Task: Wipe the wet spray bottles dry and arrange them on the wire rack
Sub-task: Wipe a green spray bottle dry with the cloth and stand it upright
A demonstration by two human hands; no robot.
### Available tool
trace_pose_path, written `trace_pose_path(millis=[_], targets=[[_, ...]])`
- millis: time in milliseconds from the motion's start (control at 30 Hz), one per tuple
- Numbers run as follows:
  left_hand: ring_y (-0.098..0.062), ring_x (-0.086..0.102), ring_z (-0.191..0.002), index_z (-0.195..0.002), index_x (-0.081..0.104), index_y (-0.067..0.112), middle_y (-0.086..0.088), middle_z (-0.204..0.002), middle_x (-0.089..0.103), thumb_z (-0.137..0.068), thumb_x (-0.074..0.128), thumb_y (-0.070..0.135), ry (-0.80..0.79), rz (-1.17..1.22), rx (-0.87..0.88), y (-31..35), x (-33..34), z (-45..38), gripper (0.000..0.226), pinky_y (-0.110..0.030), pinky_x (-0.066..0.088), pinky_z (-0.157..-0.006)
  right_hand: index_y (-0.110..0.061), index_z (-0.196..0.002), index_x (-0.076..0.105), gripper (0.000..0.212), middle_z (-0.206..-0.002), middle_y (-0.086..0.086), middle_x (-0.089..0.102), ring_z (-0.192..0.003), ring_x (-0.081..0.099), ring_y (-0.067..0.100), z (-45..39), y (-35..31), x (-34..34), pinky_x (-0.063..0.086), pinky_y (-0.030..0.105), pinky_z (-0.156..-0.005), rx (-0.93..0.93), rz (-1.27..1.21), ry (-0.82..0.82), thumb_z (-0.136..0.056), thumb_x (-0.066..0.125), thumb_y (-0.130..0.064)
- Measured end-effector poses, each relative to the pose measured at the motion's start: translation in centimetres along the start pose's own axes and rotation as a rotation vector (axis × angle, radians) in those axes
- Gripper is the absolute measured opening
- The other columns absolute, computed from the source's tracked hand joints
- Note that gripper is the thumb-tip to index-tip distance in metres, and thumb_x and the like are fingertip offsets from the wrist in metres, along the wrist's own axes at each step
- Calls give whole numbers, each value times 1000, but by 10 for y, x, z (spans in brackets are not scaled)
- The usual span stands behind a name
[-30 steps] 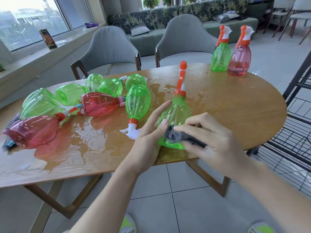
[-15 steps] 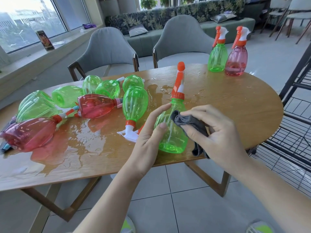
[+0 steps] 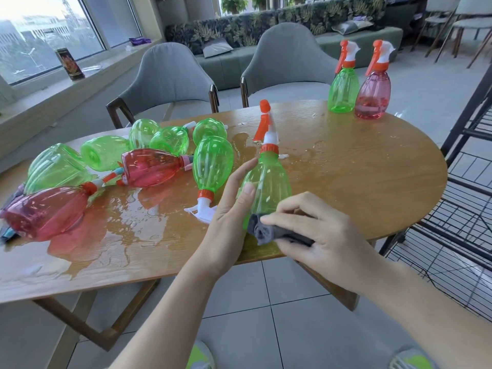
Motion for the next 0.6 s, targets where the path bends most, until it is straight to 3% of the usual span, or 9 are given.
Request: trace_pose_path(millis=[100,133,233,300,367,433,533,600], targets=[[24,44,-133,-149,51,42,43,-138,57,-111,42,38,-2,53,-10,1,-2,0,40,-1,38,-101,-3,-115,76,23,-103,11,64,-93,61,24,1,0,-1,49,23,-85,-56,61,-20,-97,65,-13],[17,47,-137,-149,53,41,37,-141,59,-110,46,39,4,92,-18,0,-3,-1,39,-11,40,-109,-3,-116,76,23,-103,11,64,-93,61,23,-1,2,-2,49,23,-84,-56,71,-8,-98,64,-13],[-25,49,-150,-148,59,40,-1,-156,58,-109,56,44,-19,188,-27,-3,-4,1,40,-57,35,-125,-4,-117,75,24,-104,9,66,-93,62,16,-9,7,-7,45,14,-85,17,55,94,-96,70,-12],[-35,44,-152,-150,58,40,-10,-158,55,-105,59,48,-46,199,-20,-5,-5,1,46,-67,27,-126,-7,-119,75,26,-107,6,68,-99,63,7,-16,10,-12,45,11,-87,101,14,161,-94,74,-14],[-34,40,-155,-151,57,40,-4,-161,53,-104,59,48,-64,190,-15,-5,-6,1,48,-67,24,-127,-11,-120,74,26,-111,-1,70,-106,65,4,-21,14,-17,50,17,-90,199,-67,208,-94,74,-18],[-30,38,-157,-150,58,41,3,-159,54,-105,58,44,-76,188,-18,-7,-7,1,46,-65,25,-128,-21,-119,72,24,-112,-6,72,-106,69,10,-25,18,-21,57,31,-89,321,-166,263,-95,75,-21],[-9,39,-155,-145,62,47,21,-156,55,-106,56,37,-57,157,-27,-5,-7,2,41,-56,27,-129,-38,-111,69,24,-109,-8,74,-100,72,12,-27,24,-22,60,40,-86,478,-267,332,-95,75,-21],[5,37,-151,-146,61,47,29,-154,54,-107,55,35,-52,119,-6,-1,-6,3,41,-42,28,-126,-37,-111,70,23,-109,-6,74,-101,71,13,-25,25,-20,60,41,-87,507,-285,315,-95,74,-20]])
Point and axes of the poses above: each hand's wrist, its own z-axis away from the middle knuckle, its own x-axis out of the palm, y = z × x, the point moved 1 cm from there along -z, towards the middle knuckle
